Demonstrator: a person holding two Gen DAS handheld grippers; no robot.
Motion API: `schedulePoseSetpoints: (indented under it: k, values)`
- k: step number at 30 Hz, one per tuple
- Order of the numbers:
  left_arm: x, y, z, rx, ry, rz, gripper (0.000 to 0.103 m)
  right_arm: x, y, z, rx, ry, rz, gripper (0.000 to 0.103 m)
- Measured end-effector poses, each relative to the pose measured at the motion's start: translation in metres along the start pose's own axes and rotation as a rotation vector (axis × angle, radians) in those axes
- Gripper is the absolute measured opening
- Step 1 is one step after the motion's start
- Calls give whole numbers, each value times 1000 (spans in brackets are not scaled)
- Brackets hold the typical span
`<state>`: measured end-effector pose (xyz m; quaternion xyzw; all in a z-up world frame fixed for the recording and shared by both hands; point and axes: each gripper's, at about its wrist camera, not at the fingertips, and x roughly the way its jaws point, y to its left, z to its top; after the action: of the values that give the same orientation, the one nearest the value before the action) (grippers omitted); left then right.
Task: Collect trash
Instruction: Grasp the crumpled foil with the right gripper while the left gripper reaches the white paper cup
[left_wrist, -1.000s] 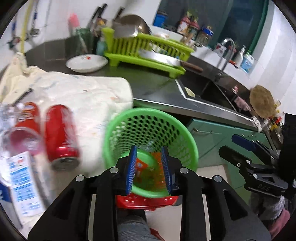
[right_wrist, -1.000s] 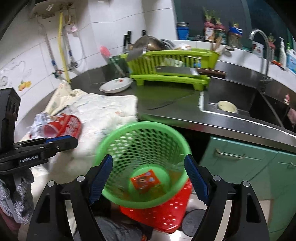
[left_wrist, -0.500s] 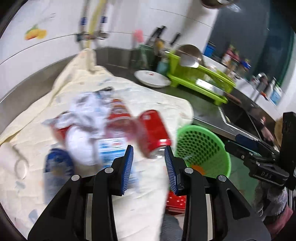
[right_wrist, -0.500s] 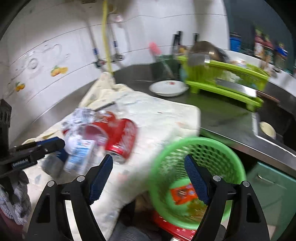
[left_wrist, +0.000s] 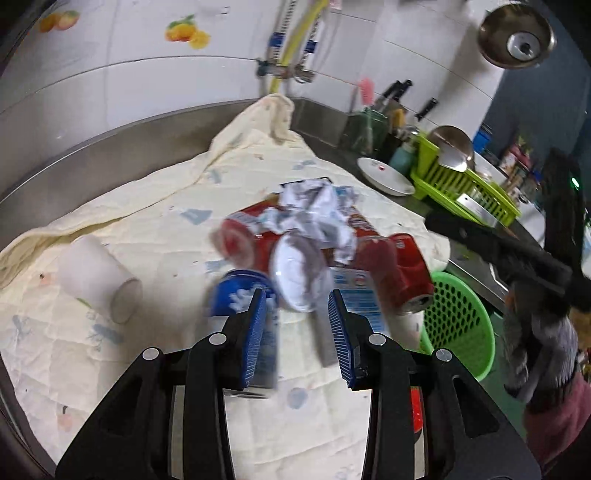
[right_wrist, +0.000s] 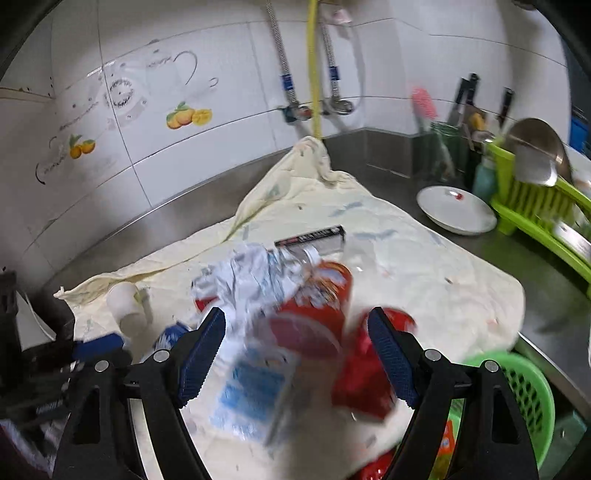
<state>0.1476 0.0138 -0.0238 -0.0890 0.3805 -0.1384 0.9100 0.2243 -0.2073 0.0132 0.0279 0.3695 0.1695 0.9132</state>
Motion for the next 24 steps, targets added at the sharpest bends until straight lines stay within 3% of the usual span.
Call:
schedulePoseSetpoints:
  k: [10,21,24]
  values:
    - [13,35,3,-70,15,27,35,75,5,30,-8,72,30,77]
    - [21,64,1,-137,25,71,36,125,2,36,-1,142,48,76]
    - [17,73,1,-158,12,96,39,129,4,34,-5,145,49,66]
